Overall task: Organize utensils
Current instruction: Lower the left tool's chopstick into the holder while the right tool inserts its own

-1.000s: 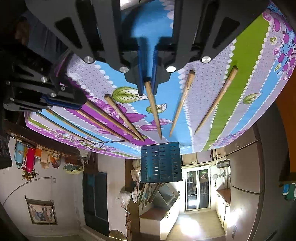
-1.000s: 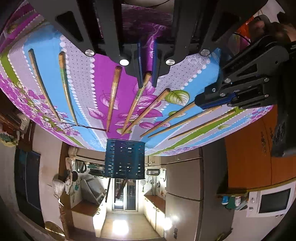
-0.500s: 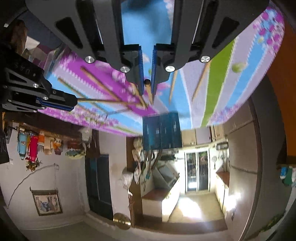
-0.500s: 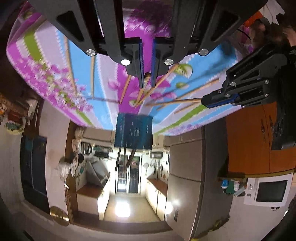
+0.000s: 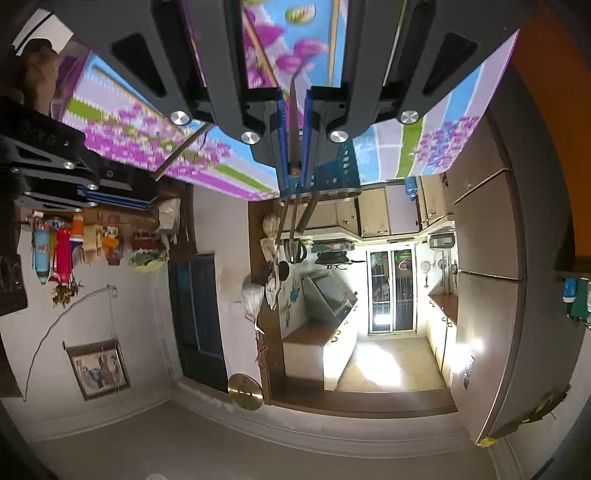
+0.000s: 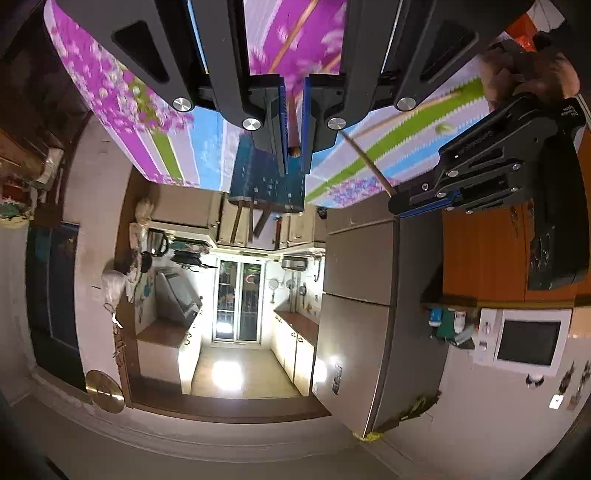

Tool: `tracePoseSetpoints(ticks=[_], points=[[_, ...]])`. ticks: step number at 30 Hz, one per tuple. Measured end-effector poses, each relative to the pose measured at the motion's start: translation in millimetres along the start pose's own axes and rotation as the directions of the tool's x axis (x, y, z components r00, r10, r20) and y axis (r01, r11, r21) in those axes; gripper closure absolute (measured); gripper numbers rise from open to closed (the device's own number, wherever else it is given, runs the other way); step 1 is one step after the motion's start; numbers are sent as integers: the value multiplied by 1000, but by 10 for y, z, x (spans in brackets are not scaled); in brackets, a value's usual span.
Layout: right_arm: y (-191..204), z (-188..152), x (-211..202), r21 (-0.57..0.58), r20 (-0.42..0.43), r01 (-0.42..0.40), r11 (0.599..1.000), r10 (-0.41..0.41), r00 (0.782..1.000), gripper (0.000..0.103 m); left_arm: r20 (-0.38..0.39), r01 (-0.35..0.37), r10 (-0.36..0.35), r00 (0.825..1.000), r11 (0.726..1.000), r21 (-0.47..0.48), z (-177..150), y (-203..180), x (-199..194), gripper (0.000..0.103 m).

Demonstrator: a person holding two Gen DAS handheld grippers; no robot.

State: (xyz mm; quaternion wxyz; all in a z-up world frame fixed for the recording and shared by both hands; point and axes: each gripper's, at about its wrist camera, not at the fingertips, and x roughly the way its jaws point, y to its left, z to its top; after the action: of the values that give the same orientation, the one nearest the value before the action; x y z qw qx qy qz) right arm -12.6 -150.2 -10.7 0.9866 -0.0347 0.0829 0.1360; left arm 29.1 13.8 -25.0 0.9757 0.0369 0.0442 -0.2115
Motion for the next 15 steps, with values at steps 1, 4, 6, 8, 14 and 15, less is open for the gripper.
tracePoseSetpoints(ticks=[1, 4, 6, 8, 14, 15], points=[[-61, 53, 65, 8, -6, -13, 1000, 13, 1000, 96, -1, 3, -3, 1000, 1000, -2, 26, 7, 39, 98], [-206, 183, 221, 33, -21, -43, 999, 43, 999, 96, -8, 8, -8, 1000, 1000, -10, 126, 34, 160, 98], [-312, 278, 331, 61, -35, -65, 996, 67, 997, 96, -4, 7, -7, 1000, 1000, -9, 213, 53, 207, 98], [-388, 354, 410, 79, -46, -77, 994, 81, 996, 96, -3, 4, -4, 1000, 1000, -10, 281, 78, 236, 98], [-479, 686, 565, 62, -59, -90, 994, 93, 994, 96, -26, -1, 1, 1000, 1000, -9, 497, 143, 321, 98], [-495, 759, 566, 56, -52, -90, 994, 93, 994, 96, -26, 0, 0, 1000, 1000, -3, 548, 135, 318, 98]])
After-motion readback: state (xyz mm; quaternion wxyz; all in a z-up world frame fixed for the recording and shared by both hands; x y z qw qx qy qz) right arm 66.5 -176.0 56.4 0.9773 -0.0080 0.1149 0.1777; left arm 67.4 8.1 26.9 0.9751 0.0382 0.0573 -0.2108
